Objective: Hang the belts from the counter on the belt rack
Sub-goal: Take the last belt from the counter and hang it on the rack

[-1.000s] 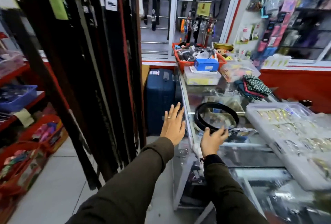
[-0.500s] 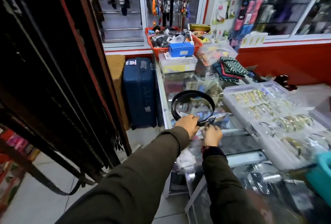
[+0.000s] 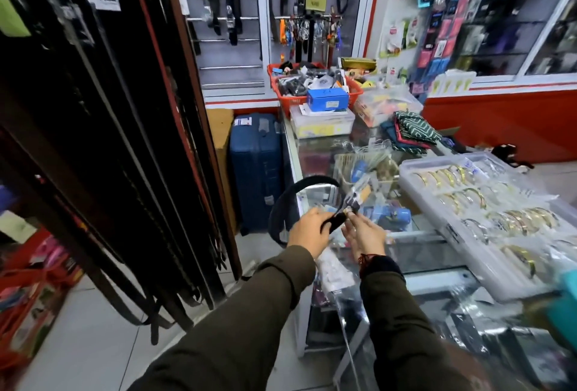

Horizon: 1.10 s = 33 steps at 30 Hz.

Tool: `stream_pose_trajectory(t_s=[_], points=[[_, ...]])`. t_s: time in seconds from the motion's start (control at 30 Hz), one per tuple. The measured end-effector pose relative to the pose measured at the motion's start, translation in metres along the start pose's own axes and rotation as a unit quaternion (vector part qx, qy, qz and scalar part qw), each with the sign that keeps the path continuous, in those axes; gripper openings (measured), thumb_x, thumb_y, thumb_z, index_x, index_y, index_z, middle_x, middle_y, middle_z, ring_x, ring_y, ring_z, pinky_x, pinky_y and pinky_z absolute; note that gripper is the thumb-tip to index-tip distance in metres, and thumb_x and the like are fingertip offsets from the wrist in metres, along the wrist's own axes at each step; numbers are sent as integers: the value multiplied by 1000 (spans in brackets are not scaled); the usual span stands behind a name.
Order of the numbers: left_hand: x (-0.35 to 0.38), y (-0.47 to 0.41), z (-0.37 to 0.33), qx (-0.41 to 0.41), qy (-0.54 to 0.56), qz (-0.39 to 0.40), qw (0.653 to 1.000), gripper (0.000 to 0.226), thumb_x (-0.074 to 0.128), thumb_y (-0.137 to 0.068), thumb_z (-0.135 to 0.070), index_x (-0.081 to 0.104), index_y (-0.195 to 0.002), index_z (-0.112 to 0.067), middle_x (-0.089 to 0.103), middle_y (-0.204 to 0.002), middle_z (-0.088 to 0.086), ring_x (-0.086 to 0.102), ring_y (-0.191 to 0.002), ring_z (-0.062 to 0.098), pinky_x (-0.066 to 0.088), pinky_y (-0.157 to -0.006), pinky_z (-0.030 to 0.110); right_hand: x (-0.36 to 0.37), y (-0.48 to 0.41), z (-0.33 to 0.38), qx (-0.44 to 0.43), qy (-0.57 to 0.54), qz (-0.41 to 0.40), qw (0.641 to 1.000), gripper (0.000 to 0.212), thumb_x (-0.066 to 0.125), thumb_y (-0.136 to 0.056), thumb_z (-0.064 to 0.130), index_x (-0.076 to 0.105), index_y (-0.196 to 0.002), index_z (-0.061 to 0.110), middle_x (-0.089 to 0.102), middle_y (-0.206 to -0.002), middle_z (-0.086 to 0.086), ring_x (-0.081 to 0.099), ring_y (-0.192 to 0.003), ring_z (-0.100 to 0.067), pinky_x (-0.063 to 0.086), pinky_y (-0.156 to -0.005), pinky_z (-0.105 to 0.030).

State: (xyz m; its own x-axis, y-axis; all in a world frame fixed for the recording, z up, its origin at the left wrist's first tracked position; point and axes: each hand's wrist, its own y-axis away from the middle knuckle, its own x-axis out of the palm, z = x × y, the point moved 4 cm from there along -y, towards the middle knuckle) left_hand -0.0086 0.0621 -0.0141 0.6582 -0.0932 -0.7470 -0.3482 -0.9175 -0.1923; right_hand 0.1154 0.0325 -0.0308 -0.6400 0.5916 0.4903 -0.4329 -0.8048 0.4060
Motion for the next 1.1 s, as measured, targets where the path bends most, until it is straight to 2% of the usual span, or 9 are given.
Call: stream_pose_trajectory(t_s=[0.1, 0.2, 0.33, 0.43, 0.57, 0.73, 0.83, 0.93, 1.1], points=[[-23, 15, 16, -35, 84, -81, 993, 31, 52, -97, -10, 66, -125, -10, 64, -118, 12, 61, -110, 28, 49, -99, 39, 27, 10, -2, -32, 55, 86, 994, 31, 60, -93, 2, 52, -122, 8, 65, -103, -12, 64, -88, -21, 56, -76, -26], [-48, 36, 32, -67, 124, -160, 977, 31, 52, -99, -8, 63, -128, -2, 63, -115, 15, 60, -108, 26, 45, -99, 27, 60, 23, -8, -44, 129, 171, 976, 34, 60, -94, 5, 52, -128, 7, 63, -114, -12, 63, -101, -26, 58, -78, -27], [-77, 60, 49, -76, 150, -216, 962, 30, 56, -98, -10, 64, -126, -3, 60, -120, 12, 59, -109, 20, 49, -102, 35, 98, 40, -18, -73, 213, 222, 949, 38, 65, -90, 4, 56, -127, 3, 64, -105, -8, 62, -106, -26, 55, -84, -32], [-103, 75, 55, -85, 160, -257, 949, 30, 55, -99, -13, 65, -127, -6, 53, -128, 10, 55, -115, 17, 47, -105, 31, 123, 59, -25, -94, 229, 258, 934, 43, 63, -91, 2, 53, -132, -5, 66, -99, -5, 61, -106, -27, 58, -77, -24], [-147, 88, 55, -82, 195, -307, 928, 25, 61, -96, -11, 70, -118, -4, 69, -111, 5, 62, -99, 6, 42, -86, 0, 159, 88, -16, -117, 222, 318, 914, 38, 61, -92, 3, 55, -129, 1, 66, -111, -16, 64, -101, -24, 57, -78, -22], [-207, 87, 49, -83, 254, -356, 895, 25, 70, -90, -16, 74, -114, -9, 73, -103, -3, 63, -82, -20, 48, -79, 1, 210, 121, 7, -147, 200, 375, 893, 35, 64, -91, 6, 61, -125, 8, 71, -106, -6, 67, -100, -17, 57, -76, -18], [-241, 83, 41, -70, 262, -393, 879, 26, 71, -89, -15, 74, -114, -8, 73, -105, -1, 66, -85, -14, 53, -86, 11, 240, 138, 21, -168, 203, 399, 878, 39, 65, -90, 6, 60, -128, 1, 70, -115, -12, 66, -106, -19, 57, -83, -19], [-270, 79, 33, -60, 315, -411, 853, 27, 71, -89, -15, 73, -115, -7, 74, -107, 3, 70, -100, 9, 56, -97, 33, 267, 159, 36, -184, 182, 422, 869, 38, 64, -91, 5, 61, -128, -3, 71, -112, -12, 68, -99, -14, 55, -86, -18], [-334, 65, -1, 3, 335, -452, 827, 26, 71, -89, -13, 73, -115, -7, 75, -106, 4, 70, -102, 11, 54, -92, 21, 314, 191, 76, -222, 112, 438, 864, 36, 65, -90, 5, 62, -125, -3, 69, -120, -22, 65, -116, -30, 50, -105, -40]])
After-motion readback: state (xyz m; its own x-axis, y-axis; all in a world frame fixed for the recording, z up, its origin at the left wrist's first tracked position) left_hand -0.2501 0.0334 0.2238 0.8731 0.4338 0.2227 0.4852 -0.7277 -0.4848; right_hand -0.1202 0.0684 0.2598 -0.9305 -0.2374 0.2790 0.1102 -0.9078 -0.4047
